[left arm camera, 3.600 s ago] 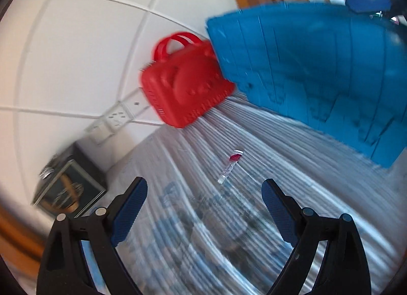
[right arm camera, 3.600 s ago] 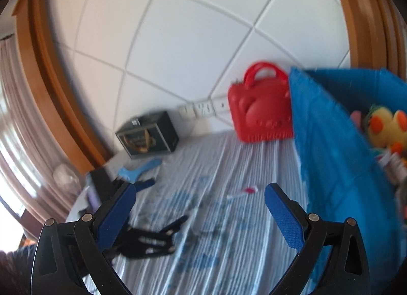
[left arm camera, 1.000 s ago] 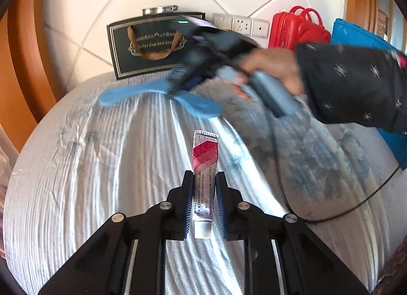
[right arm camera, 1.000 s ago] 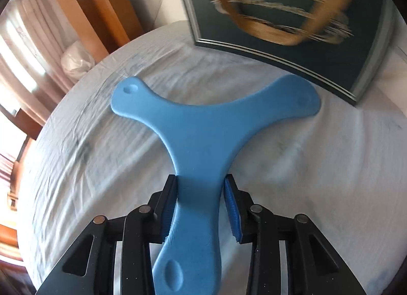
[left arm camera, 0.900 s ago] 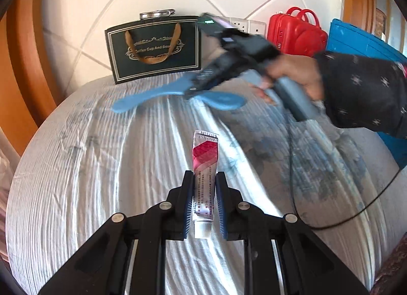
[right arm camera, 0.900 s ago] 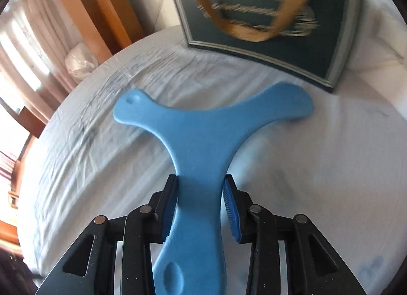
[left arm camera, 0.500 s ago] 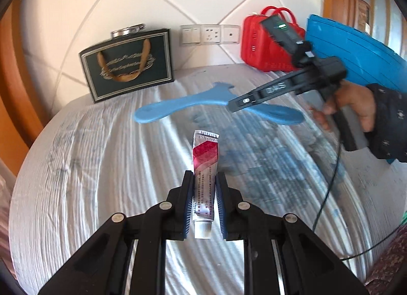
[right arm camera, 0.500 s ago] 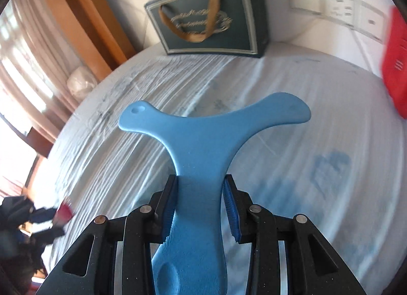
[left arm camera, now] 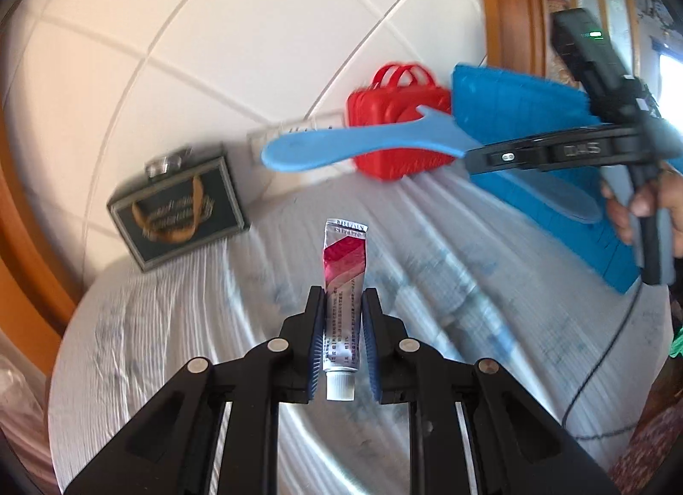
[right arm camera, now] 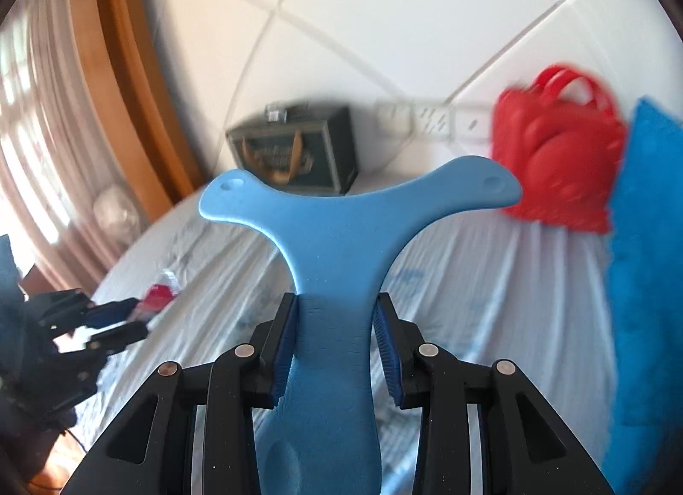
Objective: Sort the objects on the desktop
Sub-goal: 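Carry the blue plastic piece and pink tube into the blue crate and release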
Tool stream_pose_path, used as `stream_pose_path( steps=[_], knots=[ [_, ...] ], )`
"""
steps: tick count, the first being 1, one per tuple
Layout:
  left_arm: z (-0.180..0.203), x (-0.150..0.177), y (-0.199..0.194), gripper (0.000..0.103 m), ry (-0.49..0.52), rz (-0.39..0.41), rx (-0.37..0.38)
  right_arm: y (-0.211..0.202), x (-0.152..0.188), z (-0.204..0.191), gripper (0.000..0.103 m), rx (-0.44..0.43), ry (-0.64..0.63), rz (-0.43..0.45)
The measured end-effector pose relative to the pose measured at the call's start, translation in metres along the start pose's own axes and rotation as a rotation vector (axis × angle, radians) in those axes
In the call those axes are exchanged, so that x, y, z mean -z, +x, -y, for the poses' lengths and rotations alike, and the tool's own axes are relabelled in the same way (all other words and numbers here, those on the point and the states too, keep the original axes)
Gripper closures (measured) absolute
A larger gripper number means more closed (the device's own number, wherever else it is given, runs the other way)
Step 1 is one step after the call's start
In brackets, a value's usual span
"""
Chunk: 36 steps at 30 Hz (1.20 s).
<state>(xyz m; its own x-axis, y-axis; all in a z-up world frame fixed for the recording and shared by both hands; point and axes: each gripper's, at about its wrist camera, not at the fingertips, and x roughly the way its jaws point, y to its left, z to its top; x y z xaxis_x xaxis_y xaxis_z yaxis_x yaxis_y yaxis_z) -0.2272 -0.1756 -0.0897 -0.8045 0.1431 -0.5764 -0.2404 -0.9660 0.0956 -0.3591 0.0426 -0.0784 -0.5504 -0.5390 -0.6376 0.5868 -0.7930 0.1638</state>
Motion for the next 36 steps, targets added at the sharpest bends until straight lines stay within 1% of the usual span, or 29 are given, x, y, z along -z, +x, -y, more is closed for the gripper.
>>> stream_pose_path(
  steps=[3,6,12,14,15,16,18,22,25,28,31,34,36],
  knots=[
    [0.021,-0.025,-0.014,0.086,0.028,0.055,0.013,-0.059,-0.001,0.003,0.068,0.064,0.016,0.091],
    [0.040,-0.048,-0.022,0.086,0.034,0.090,0.045,-0.106,0.001,0.000,0.068,0.123,0.021,0.149],
    [0.098,-0.092,-0.024,0.086,0.118,0.124,0.150,-0.190,0.012,0.005,0.068,0.247,0.053,0.238],
    [0.127,-0.108,-0.024,0.086,0.158,0.140,0.197,-0.217,0.017,0.014,0.068,0.290,0.067,0.263],
    [0.135,-0.113,-0.023,0.086,0.168,0.142,0.209,-0.227,0.019,0.018,0.068,0.307,0.072,0.271],
    [0.151,-0.122,-0.023,0.086,0.185,0.150,0.226,-0.238,0.021,0.024,0.068,0.325,0.078,0.281],
    [0.183,-0.140,-0.022,0.086,0.213,0.158,0.265,-0.263,0.025,0.042,0.068,0.354,0.096,0.297],
    [0.245,-0.174,-0.021,0.086,0.247,0.191,0.294,-0.315,0.032,0.082,0.068,0.420,0.118,0.337],
    [0.292,-0.204,-0.015,0.086,0.247,0.204,0.306,-0.350,0.038,0.132,0.068,0.446,0.156,0.340],
    [0.341,-0.226,-0.002,0.086,0.253,0.206,0.300,-0.371,0.042,0.177,0.068,0.467,0.189,0.329],
    [0.382,-0.244,0.015,0.086,0.252,0.179,0.283,-0.384,0.047,0.222,0.068,0.485,0.211,0.296],
    [0.416,-0.259,0.031,0.086,0.260,0.142,0.254,-0.387,0.052,0.263,0.068,0.487,0.237,0.268],
    [0.426,-0.267,0.038,0.086,0.249,0.130,0.241,-0.387,0.055,0.286,0.068,0.478,0.269,0.260]
  ],
)
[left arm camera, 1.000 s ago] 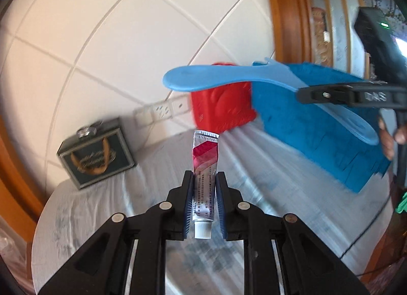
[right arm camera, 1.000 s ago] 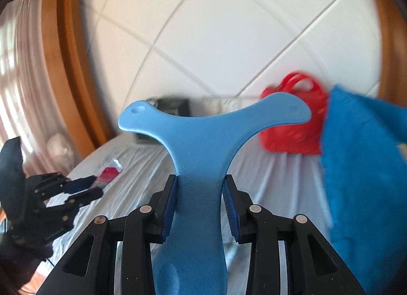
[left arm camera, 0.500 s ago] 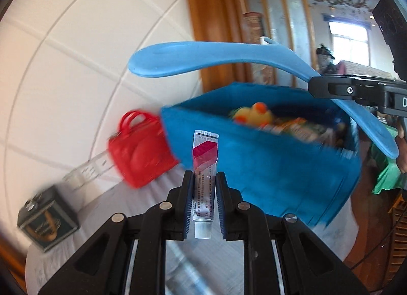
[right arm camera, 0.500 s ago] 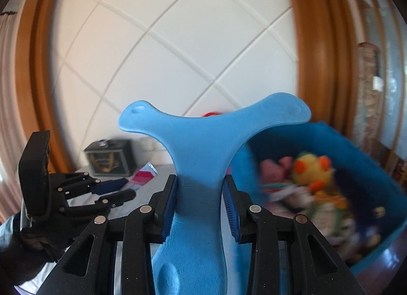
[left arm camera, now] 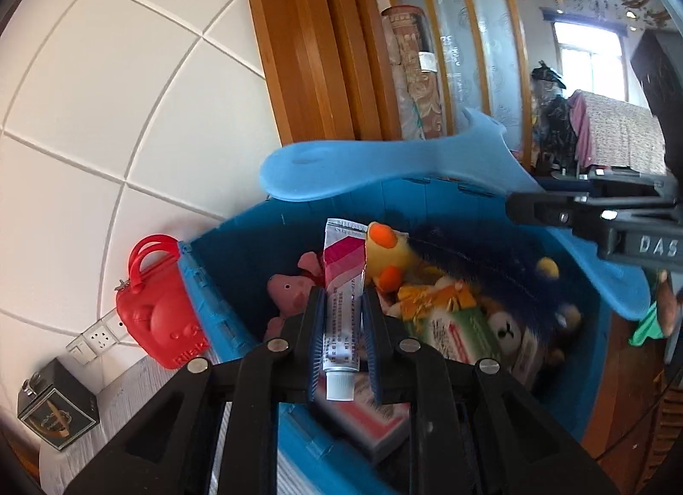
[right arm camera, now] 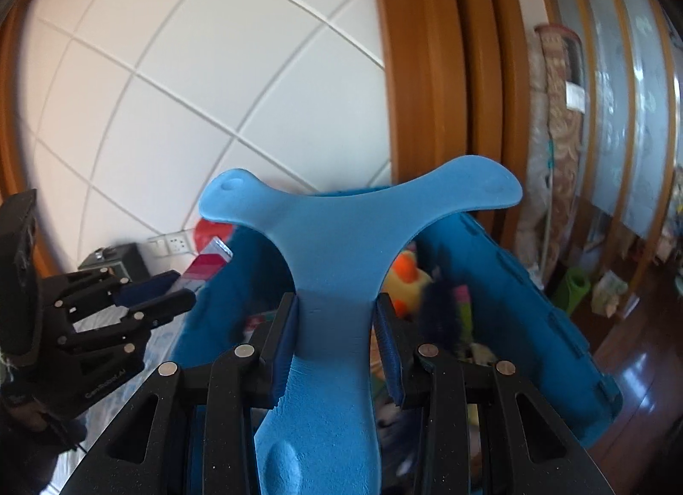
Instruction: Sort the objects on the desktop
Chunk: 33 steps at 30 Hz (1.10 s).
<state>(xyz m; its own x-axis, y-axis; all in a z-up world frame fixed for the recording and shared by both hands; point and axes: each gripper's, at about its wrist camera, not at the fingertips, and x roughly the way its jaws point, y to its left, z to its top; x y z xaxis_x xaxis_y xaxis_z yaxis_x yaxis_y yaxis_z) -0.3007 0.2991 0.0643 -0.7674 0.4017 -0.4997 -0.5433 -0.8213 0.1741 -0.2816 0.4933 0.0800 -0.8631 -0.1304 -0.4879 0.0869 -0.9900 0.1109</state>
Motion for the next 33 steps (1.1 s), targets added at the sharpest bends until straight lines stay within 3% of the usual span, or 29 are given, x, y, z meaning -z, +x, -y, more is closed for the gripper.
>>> stream_pose_path(
  steps=[4,6,7,9,12,21,30,33],
  knots=[
    [0.012,-0.023,0.025,0.082,0.019,-0.039,-0.052,0.011,-0.001,0.029,0.065,0.022,0.060,-0.018],
    [0.014,-0.032,0.029,0.066,0.027,-0.051,-0.068,0.019,-0.004,0.040,0.047,0.037,0.081,-0.044],
    [0.015,-0.036,0.029,0.062,0.026,-0.049,-0.081,0.021,-0.005,0.045,0.023,0.050,0.089,-0.052],
    [0.018,-0.042,0.025,0.042,0.024,-0.034,-0.103,0.021,-0.007,0.050,0.019,0.056,0.099,-0.043],
    [0.021,-0.047,0.017,0.024,0.013,-0.012,-0.136,0.011,-0.006,0.054,0.014,0.051,0.111,-0.023],
    [0.022,-0.014,-0.024,0.024,-0.044,0.036,-0.216,-0.020,0.014,0.045,0.001,0.011,0.115,0.065],
    [-0.001,0.052,-0.087,0.024,-0.150,0.052,-0.366,-0.078,0.062,-0.021,0.000,0.012,0.024,0.138],
    [-0.017,0.078,-0.115,0.023,-0.188,0.044,-0.361,-0.097,0.078,-0.049,0.000,0.010,0.000,0.152]
  ],
)
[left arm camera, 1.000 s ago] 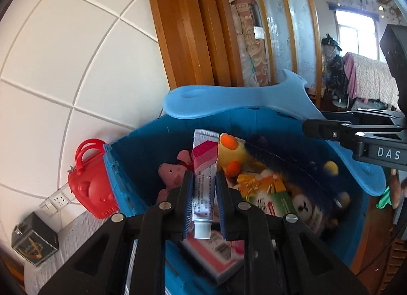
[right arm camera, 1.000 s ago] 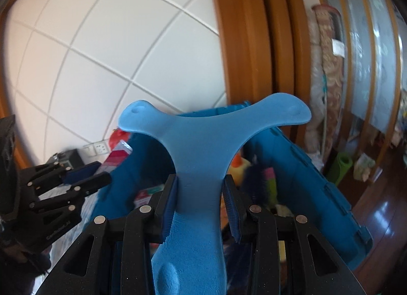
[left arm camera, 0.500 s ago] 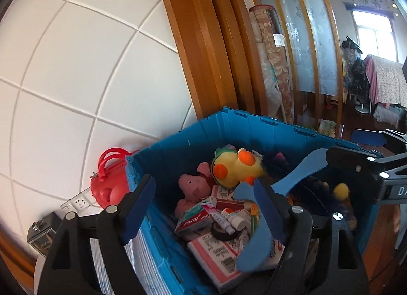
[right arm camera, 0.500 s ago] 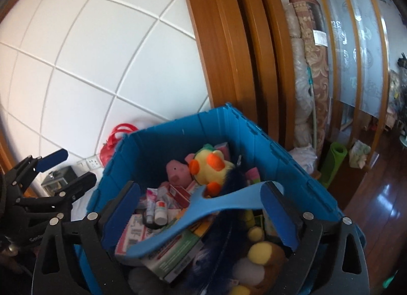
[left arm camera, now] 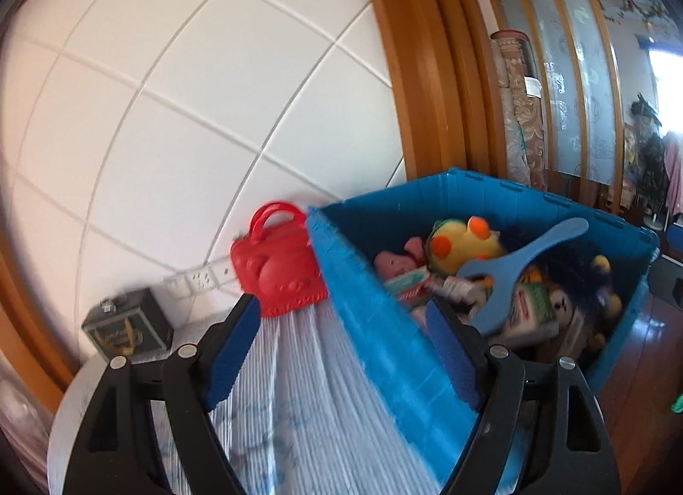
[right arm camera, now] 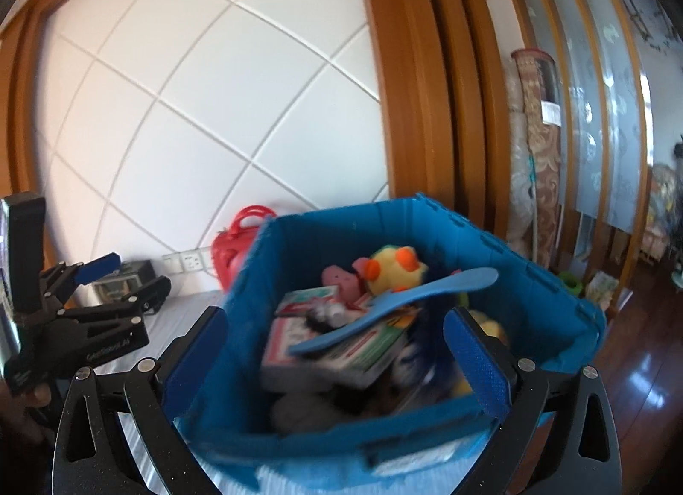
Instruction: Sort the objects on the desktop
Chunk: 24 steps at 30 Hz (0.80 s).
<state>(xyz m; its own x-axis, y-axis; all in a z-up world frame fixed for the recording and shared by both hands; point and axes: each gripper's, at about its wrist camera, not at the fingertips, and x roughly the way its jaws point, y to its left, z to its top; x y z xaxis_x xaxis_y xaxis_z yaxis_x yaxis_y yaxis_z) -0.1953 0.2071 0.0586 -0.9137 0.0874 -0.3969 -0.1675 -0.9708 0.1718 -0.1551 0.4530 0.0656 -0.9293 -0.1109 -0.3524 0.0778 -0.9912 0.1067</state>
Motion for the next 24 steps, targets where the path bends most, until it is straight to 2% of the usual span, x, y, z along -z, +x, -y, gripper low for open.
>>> stream_pose_path(
  steps=[5,11,17,24],
  knots=[
    [-0.049,0.031,-0.023,0.022,-0.017,-0.036,-0.069,-0.020,0.022,-0.053,0.000,-0.023,-0.008,-0.024],
    [-0.083,0.059,-0.043,0.022,-0.005,-0.033,-0.041,-0.034,0.049,-0.103,0.000,0.004,0.007,-0.049],
    [-0.086,0.083,-0.046,0.022,-0.024,-0.078,0.016,-0.048,0.079,-0.116,0.000,0.074,0.018,-0.080],
    [-0.074,0.109,-0.050,0.022,-0.045,-0.138,0.050,-0.048,0.096,-0.100,0.000,0.128,0.037,-0.122]
  ],
)
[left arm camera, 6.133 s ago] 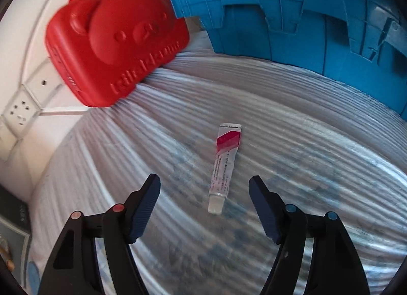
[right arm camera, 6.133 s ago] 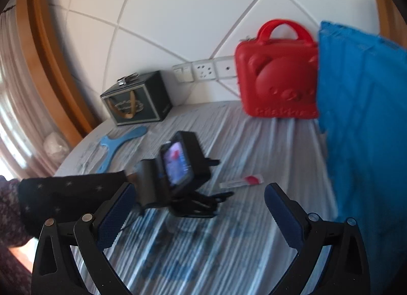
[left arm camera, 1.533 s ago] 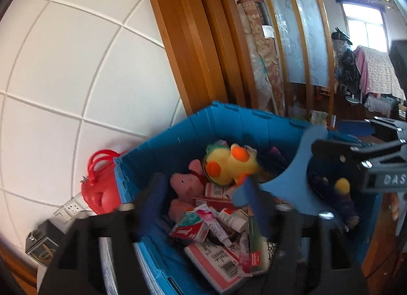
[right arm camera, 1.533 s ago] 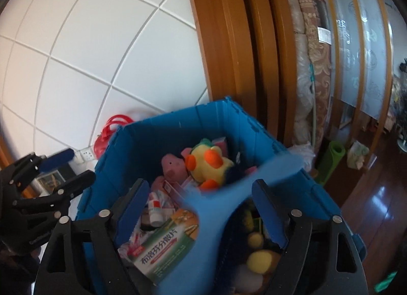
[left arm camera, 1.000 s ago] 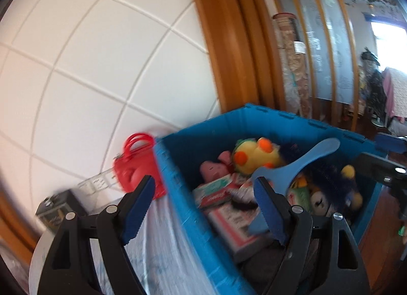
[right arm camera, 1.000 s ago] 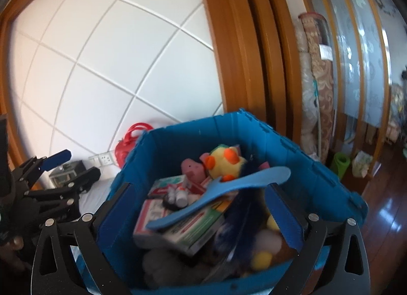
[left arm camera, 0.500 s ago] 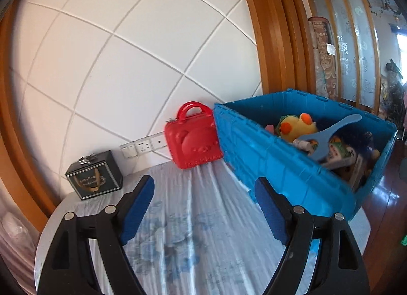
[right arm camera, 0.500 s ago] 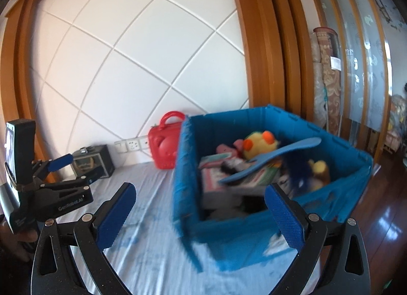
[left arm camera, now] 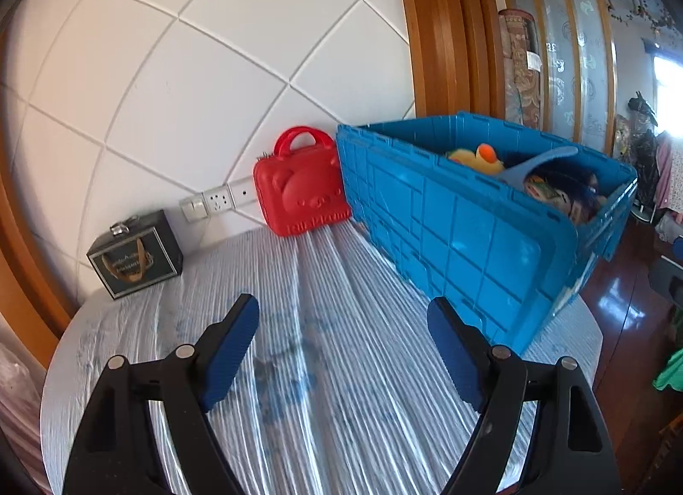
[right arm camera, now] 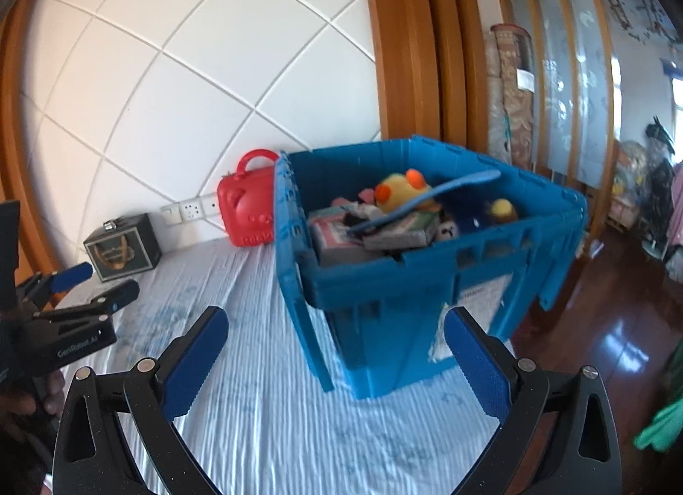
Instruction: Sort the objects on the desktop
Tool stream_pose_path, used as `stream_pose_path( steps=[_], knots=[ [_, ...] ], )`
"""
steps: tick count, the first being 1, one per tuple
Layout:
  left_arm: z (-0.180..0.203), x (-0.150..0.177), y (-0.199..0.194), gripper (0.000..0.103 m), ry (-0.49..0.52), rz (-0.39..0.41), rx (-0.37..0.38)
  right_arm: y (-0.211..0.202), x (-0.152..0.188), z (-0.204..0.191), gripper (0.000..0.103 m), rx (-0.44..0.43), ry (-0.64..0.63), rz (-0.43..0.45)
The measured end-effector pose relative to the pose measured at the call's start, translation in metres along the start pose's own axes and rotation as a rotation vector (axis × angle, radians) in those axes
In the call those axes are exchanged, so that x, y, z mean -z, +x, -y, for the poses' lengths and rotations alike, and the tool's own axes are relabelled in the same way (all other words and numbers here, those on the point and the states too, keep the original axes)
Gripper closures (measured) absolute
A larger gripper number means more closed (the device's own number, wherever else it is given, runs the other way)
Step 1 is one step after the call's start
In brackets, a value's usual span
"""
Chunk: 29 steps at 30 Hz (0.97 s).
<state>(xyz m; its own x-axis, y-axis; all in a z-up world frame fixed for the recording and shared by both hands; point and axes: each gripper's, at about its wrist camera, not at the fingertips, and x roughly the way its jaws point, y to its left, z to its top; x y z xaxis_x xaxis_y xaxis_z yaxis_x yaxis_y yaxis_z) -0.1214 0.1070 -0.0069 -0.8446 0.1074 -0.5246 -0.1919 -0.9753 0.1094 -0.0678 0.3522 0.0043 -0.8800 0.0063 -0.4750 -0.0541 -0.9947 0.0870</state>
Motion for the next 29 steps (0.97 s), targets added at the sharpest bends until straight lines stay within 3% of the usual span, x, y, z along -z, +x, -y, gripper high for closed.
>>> stream_pose_path(
  steps=[8,29],
  knots=[
    [0.013,0.006,-0.012,0.022,-0.001,0.019,0.038,0.000,0.006,0.011,0.000,-0.013,-0.014,-0.024],
    [0.024,-0.005,-0.028,0.022,-0.031,0.071,-0.014,0.001,-0.001,0.019,0.000,-0.036,-0.052,-0.024]
  ],
)
